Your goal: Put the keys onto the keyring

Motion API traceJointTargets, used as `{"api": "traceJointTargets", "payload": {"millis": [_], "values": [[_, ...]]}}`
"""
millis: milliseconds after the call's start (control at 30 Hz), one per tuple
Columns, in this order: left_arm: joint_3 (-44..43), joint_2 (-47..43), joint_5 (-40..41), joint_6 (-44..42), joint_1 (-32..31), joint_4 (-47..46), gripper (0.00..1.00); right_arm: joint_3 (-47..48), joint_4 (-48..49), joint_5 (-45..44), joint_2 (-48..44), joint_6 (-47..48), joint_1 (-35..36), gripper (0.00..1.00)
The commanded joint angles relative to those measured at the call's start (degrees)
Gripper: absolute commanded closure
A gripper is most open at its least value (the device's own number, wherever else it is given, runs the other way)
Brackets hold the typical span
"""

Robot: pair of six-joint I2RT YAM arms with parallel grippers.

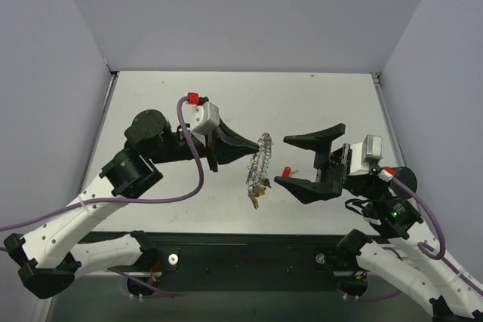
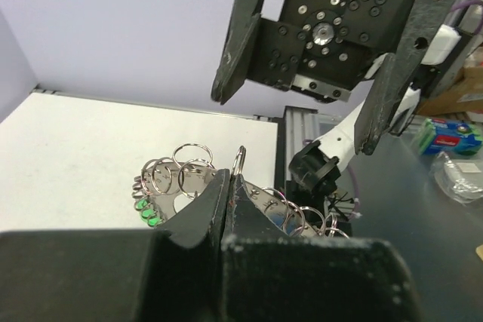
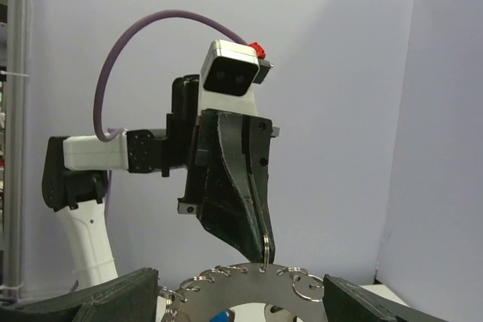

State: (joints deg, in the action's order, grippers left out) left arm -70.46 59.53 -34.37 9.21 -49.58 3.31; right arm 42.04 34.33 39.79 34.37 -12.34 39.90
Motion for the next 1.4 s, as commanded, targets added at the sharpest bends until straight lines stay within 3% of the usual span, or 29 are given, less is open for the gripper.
{"api": "traceJointTargets", "payload": {"millis": [0,333,833,1267,1367], "values": [[-6.7,-0.8,6.3,-6.4,-0.6,10.0,1.00,5.4,-12.4,-3.7,0.3,8.2,0.4,0.10],[-12.1,2.7,15.4,-14.8,-2.7,27.2,1.00,5.9,-17.2,-6.0,4.7,7.7,0.4,0.09],[-13.2,5.2,13.0,-17.1,-4.2,29.2,1.00,11.2,-20.3,2.2,14.1,8.7,0.7,0.72],[-12.7,4.8,10.3,-16.5,-4.3,26.7,1.00,12.0,-22.3,5.3,15.5,9.6,0.9,0.78],[-12.7,4.8,9.1,-16.2,-4.4,26.0,1.00,12.0,-22.5,5.2,15.8,9.5,0.9,0.85]]}}
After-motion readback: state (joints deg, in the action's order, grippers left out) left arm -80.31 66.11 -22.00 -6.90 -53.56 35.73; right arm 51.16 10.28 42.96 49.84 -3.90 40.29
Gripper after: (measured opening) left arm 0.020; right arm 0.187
